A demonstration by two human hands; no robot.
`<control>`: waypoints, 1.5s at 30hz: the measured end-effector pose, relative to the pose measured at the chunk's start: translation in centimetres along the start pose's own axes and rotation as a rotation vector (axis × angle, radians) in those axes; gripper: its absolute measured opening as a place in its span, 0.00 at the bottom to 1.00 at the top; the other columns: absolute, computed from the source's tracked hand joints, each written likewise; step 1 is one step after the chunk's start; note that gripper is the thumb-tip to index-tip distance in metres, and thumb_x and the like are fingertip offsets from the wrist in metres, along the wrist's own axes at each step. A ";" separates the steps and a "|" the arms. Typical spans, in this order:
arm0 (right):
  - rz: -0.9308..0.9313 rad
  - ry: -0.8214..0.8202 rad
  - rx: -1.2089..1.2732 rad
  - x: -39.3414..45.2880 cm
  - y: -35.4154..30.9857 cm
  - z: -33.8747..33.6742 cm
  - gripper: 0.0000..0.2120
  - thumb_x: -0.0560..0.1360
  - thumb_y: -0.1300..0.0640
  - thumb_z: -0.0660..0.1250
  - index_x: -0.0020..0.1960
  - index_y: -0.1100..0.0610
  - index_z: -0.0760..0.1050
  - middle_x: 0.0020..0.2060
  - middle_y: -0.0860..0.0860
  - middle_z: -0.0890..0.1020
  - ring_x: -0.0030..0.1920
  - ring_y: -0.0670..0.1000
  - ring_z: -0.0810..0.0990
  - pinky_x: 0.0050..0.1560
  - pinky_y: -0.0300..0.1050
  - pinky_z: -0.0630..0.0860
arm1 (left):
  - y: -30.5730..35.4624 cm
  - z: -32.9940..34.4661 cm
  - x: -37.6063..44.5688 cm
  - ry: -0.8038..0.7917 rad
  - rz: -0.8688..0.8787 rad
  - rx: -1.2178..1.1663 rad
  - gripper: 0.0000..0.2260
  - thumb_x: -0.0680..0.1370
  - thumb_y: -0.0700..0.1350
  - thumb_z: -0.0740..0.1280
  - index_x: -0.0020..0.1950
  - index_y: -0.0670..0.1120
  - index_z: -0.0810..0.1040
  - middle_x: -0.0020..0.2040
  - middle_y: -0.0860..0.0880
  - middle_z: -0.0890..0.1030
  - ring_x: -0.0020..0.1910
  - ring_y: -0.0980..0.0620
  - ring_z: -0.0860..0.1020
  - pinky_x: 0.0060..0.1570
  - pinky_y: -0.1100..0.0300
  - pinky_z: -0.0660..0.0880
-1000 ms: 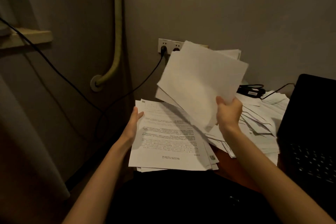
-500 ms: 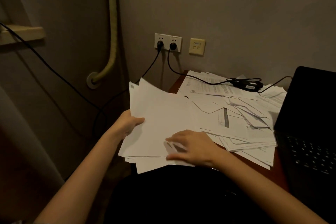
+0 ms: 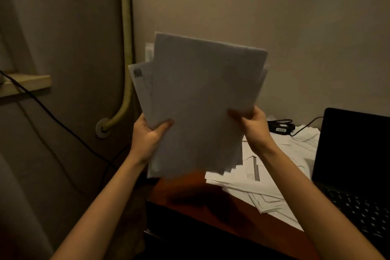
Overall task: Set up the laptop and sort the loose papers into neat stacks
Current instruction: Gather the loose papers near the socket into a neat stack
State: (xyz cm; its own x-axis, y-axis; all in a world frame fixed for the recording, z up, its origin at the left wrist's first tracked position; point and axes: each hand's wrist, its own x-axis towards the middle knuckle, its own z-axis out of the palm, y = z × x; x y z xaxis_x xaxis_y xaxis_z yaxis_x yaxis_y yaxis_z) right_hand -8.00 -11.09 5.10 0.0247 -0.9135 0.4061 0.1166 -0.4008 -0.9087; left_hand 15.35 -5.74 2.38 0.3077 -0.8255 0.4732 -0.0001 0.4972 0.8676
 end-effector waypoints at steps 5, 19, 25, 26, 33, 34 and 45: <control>-0.070 -0.039 -0.061 0.7 -1.2 0.2 0.15 0.71 0.62 0.72 0.55 0.54 0.75 0.47 0.47 0.82 0.45 0.42 0.82 0.43 0.36 0.79 | 0.6 0.8 1.5 -0.006 0.030 -0.010 0.23 0.64 0.47 0.78 0.56 0.54 0.74 0.53 0.55 0.80 0.51 0.58 0.80 0.44 0.63 0.79; 0.021 0.018 -0.055 -1.5 4.2 0.4 0.09 0.74 0.59 0.69 0.52 0.50 0.75 0.46 0.45 0.81 0.46 0.42 0.80 0.44 0.34 0.79 | -1.7 1.3 1.3 0.107 -0.038 -0.056 0.13 0.69 0.45 0.73 0.52 0.51 0.77 0.50 0.54 0.81 0.48 0.58 0.81 0.48 0.58 0.80; -0.050 -0.036 -0.116 -2.0 4.9 0.2 0.15 0.72 0.59 0.72 0.53 0.45 0.72 0.49 0.43 0.79 0.48 0.40 0.79 0.45 0.34 0.78 | -0.7 0.9 2.7 0.076 0.058 -0.063 0.15 0.72 0.41 0.72 0.57 0.44 0.75 0.48 0.51 0.82 0.45 0.57 0.83 0.40 0.63 0.80; -0.054 -0.039 -0.119 -2.1 5.2 0.3 0.16 0.72 0.59 0.72 0.54 0.45 0.71 0.49 0.43 0.79 0.48 0.41 0.79 0.44 0.33 0.78 | -0.7 1.0 2.7 0.080 0.068 -0.069 0.18 0.71 0.42 0.72 0.58 0.43 0.74 0.49 0.51 0.82 0.45 0.57 0.82 0.40 0.63 0.79; 0.017 -0.017 -0.122 -1.5 5.2 0.9 0.08 0.75 0.60 0.69 0.52 0.52 0.76 0.45 0.45 0.81 0.45 0.43 0.80 0.45 0.36 0.78 | -0.5 1.2 3.1 0.096 0.026 0.066 0.18 0.73 0.42 0.73 0.58 0.49 0.70 0.52 0.53 0.77 0.52 0.55 0.78 0.47 0.60 0.79; 0.026 -0.022 -0.121 -1.5 5.3 0.7 0.09 0.75 0.61 0.69 0.53 0.52 0.76 0.45 0.44 0.81 0.45 0.42 0.80 0.44 0.35 0.78 | -0.9 0.7 2.9 0.061 0.012 0.072 0.18 0.73 0.42 0.72 0.59 0.49 0.69 0.53 0.53 0.77 0.51 0.56 0.78 0.46 0.62 0.79; 0.182 -0.032 -0.339 -6.3 9.6 -0.5 0.10 0.77 0.60 0.65 0.59 0.56 0.73 0.51 0.49 0.79 0.51 0.49 0.79 0.50 0.41 0.76 | -9.2 -1.9 -5.1 -0.112 -0.421 0.166 0.08 0.75 0.45 0.70 0.52 0.47 0.77 0.46 0.54 0.81 0.44 0.56 0.80 0.37 0.67 0.78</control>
State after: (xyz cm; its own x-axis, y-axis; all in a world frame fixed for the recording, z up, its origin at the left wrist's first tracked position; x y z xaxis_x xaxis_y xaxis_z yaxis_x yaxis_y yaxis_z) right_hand -7.53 -9.21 -6.27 0.0461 -0.9713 0.2335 -0.2277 -0.2379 -0.9442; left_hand 15.56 -5.67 -8.32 0.2087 -0.9747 0.0800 -0.0521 0.0706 0.9961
